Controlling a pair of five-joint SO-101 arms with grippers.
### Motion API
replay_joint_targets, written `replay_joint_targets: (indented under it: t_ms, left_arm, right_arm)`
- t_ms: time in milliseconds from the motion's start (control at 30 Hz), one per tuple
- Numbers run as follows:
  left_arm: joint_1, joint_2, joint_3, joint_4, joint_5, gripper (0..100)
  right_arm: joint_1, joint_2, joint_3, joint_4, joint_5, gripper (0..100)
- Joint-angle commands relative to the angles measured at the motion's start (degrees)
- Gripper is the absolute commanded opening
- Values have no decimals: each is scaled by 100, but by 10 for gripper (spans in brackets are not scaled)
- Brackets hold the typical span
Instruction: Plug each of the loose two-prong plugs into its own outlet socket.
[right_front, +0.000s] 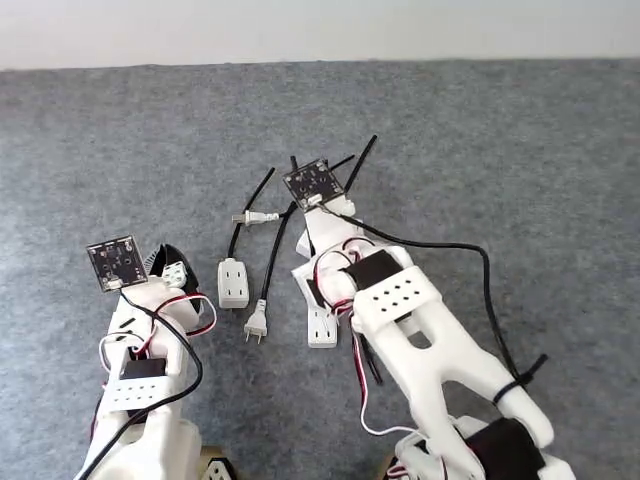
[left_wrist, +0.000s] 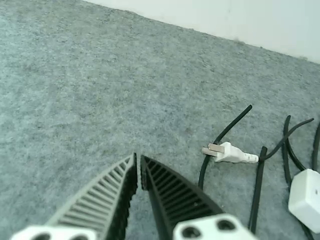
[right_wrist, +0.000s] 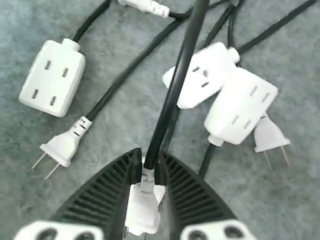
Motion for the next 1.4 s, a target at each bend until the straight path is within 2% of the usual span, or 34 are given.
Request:
replay_joint_targets:
  t_ms: [0,167,367,533,733,933,1033,1233,1367]
  left_arm:
    - [-35,-62,-207,158,-202,15]
    - [-18,589,-1112,1451,-229,15]
    - [0,2312,-2343,1714,-237,15]
    - [185,3051,-3187,2549,-246,15]
    - [404,3235,-3319,2602,-246,15]
    - [1029,3235,-3319,2919,-352,15]
    - [1354,3226,-3380,3253,-659,15]
    - [1521,3226,-4171,4492,-738,16]
    - [1837,3226,-4549,5037,-1020,16]
  right_arm:
    - [-207,-224,-88,75,281,8]
    - [-857,-532,-79,558,695,8]
    - [-1349,-1868,105,1156,1011,8]
    - [-1525,-2923,624,1156,1090,8]
    - [-1780,-4048,1055,1182,1134,8]
    - [-2352,-4673,1451,1182,1160,8]
    - [-2396,-4585,1486,1156,1301,8]
    - [-2387,-4259,1486,1130,1442,8]
    - [-2387,-4163,1486,1130,1468,8]
